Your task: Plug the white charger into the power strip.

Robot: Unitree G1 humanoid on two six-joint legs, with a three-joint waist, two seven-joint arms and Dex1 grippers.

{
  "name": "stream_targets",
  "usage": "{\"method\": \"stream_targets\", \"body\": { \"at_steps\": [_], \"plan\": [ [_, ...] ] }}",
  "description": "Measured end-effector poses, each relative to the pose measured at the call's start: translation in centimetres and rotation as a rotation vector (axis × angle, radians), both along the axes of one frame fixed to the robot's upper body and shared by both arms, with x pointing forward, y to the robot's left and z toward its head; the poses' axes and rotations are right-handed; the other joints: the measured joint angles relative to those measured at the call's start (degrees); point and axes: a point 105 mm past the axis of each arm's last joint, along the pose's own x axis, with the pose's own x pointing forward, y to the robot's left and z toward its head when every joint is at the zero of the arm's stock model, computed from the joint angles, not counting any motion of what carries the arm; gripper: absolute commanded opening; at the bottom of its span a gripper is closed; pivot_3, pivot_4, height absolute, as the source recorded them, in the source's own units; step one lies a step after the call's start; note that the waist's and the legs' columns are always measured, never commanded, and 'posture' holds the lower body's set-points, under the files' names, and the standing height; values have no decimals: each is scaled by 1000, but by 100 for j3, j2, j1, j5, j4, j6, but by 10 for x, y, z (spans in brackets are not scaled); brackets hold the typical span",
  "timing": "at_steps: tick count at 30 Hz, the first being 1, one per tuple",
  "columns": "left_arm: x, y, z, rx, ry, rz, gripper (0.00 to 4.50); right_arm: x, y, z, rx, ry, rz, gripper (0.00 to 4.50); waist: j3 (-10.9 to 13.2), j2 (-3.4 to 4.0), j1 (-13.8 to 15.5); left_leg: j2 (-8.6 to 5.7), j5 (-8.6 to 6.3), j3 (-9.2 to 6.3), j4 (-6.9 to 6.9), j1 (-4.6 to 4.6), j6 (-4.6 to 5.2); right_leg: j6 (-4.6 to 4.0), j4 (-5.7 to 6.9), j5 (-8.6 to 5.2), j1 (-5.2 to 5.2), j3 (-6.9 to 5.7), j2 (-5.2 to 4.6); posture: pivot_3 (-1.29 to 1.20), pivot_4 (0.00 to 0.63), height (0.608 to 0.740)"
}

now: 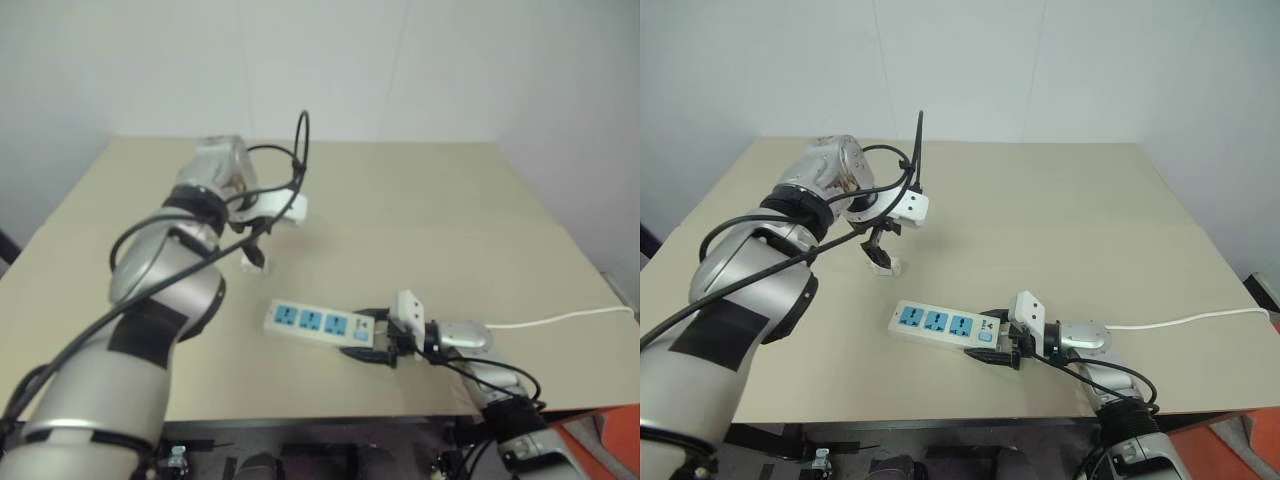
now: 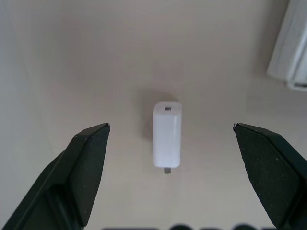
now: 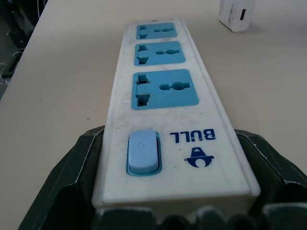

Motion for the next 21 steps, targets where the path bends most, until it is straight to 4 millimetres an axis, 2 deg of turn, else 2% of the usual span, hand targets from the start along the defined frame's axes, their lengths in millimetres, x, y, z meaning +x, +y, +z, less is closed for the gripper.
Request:
{"method": "stream_targets", "body": {
  "at_steps": [8, 16, 21],
  "plan": [
    [5, 14, -19, 56, -23, 54, 4500, -3, -1, -1, -5, 5, -22, 3436, 0, 0, 1, -1, 0, -5, 6, 0, 0, 1, 3, 1, 2, -2, -1, 0, 150, 740],
    [6, 9, -37, 64, -25, 60, 4500, -4, -3, -1, -5, 6, -38, 3436, 0, 0, 12, -2, 0, -8, 10, 0, 0, 2, 4, 2, 5, -4, -2, 0, 150, 740],
    [6, 5, -42, 69, -22, 51, 4500, -6, -3, -1, 0, 11, -54, 3436, 0, -1, 13, -3, 0, -9, 11, -1, 0, 2, 3, 2, 6, -5, -2, 0, 150, 740]
  ]
}}
